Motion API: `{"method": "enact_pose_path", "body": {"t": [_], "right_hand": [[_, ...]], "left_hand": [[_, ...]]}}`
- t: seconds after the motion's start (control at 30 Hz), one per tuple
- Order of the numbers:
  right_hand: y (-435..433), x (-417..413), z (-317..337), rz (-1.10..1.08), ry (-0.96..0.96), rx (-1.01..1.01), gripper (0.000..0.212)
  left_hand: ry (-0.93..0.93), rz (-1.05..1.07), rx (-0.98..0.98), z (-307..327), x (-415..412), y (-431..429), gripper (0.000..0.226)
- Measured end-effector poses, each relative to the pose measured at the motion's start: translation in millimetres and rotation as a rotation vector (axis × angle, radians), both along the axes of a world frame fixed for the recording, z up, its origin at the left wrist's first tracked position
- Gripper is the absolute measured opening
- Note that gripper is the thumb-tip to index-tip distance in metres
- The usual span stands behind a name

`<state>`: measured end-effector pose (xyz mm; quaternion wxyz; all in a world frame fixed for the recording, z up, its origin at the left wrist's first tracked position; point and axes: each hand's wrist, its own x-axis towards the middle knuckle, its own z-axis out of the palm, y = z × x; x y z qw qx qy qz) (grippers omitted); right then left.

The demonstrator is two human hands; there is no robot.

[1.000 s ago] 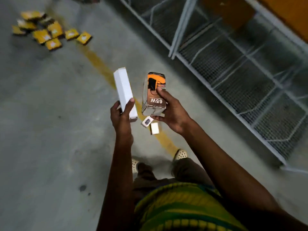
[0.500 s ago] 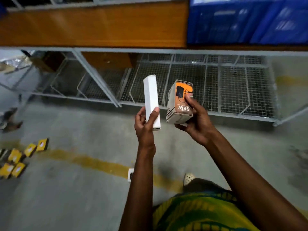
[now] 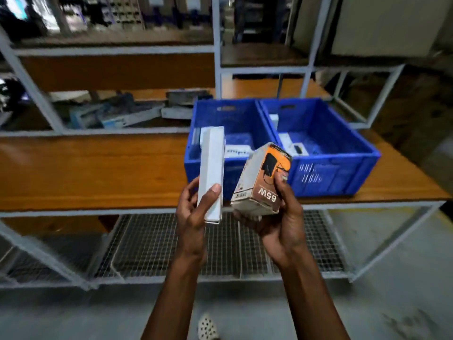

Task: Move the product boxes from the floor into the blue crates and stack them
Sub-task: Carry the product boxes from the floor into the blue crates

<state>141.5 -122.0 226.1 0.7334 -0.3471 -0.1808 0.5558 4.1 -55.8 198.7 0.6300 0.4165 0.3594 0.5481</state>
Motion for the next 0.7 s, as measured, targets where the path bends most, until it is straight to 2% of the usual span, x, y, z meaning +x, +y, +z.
{"method": "enact_pose_path", "body": {"t": [0.13, 0.23, 0.37, 0.5, 0.7], "right_hand": [[73, 36, 19, -0.101, -0.128, 0.009, 0.035], [128, 61, 29, -0.186, -0.171, 0.031, 0.034], [174, 90, 29, -0.262, -0.221, 0.019, 0.053], [204, 124, 19, -0.288, -0.204, 0.003, 0.056], [244, 172, 11, -0.186, -0.016, 0.027, 0.026]], "left_hand": [[-0.029, -0.023, 0.069, 22, 46, 79, 0.080], [-0.027, -0.076, 0.095, 34, 74, 128, 0.075], [0.022, -0.157, 0.086, 38, 104, 179, 0.065], [0.034, -0.205, 0.059, 34, 125, 212, 0.064], [-0.274, -0.358, -0.212, 38, 141, 249, 0.054]]}}
